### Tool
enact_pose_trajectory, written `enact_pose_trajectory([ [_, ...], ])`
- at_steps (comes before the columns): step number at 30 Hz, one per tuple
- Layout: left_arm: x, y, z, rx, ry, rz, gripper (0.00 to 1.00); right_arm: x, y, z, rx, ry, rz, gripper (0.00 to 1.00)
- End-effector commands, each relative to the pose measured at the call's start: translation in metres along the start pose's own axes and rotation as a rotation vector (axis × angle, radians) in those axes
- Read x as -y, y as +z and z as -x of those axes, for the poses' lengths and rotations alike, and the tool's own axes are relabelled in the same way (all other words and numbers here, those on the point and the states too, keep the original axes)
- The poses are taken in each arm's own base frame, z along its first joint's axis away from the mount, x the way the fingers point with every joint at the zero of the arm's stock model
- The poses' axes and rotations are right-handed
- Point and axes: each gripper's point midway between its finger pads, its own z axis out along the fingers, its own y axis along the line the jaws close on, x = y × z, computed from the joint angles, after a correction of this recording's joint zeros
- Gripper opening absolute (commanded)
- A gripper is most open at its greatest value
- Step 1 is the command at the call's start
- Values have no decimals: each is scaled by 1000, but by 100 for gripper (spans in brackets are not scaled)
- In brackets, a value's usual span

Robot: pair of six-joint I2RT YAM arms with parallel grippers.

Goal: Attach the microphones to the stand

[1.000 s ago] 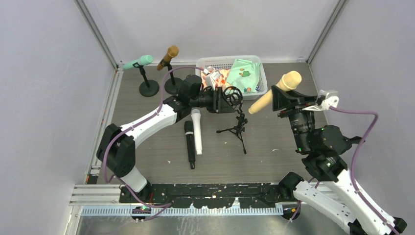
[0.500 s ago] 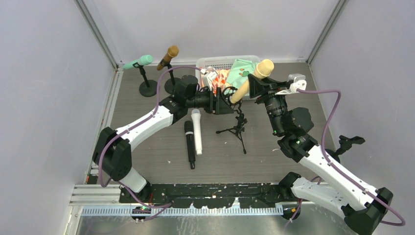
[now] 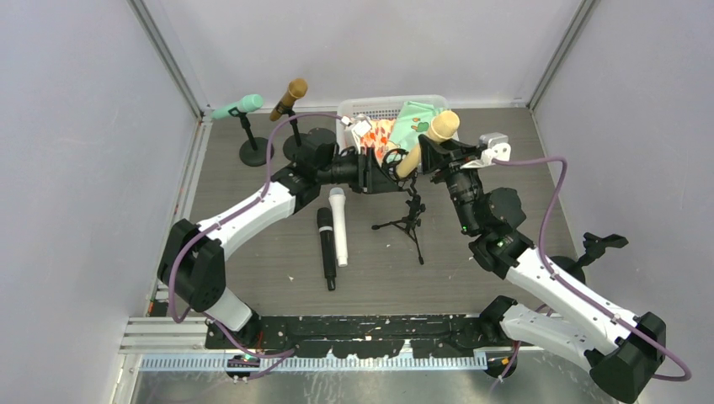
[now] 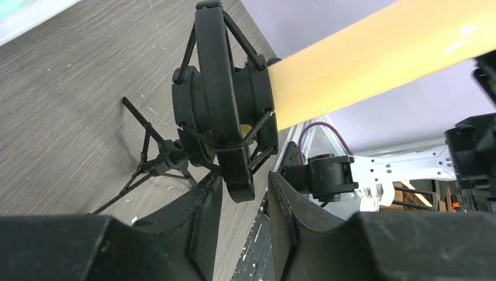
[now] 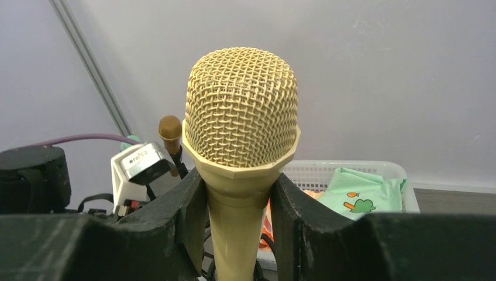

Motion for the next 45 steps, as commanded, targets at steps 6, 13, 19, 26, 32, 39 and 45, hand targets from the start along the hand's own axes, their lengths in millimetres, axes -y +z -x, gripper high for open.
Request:
enact_pose_trajectory([
  [6, 19, -3, 15, 37, 21, -81, 32, -13, -12, -17, 26, -19, 117, 1],
  [13, 19, -3, 18, 40, 20, -82, 28, -21, -30, -63, -137, -36, 200, 4],
  [19, 19, -1, 18, 36, 16, -84, 27, -11, -40, -94, -250, -45, 167, 25],
  [26, 14, 2, 18, 29, 1, -82, 27, -2, -49, -88, -268, -24, 121, 62],
  [32, 10, 2, 17, 29, -14, -79, 28, -3, -60, -72, -302, -18, 133, 79],
  [39, 6, -7, 21, 42, 2, -63, 36, -3, -84, -77, -433, -30, 158, 79],
  [45, 11, -24, 28, 63, 41, -48, 47, 0, -98, -113, -605, -87, 177, 77],
])
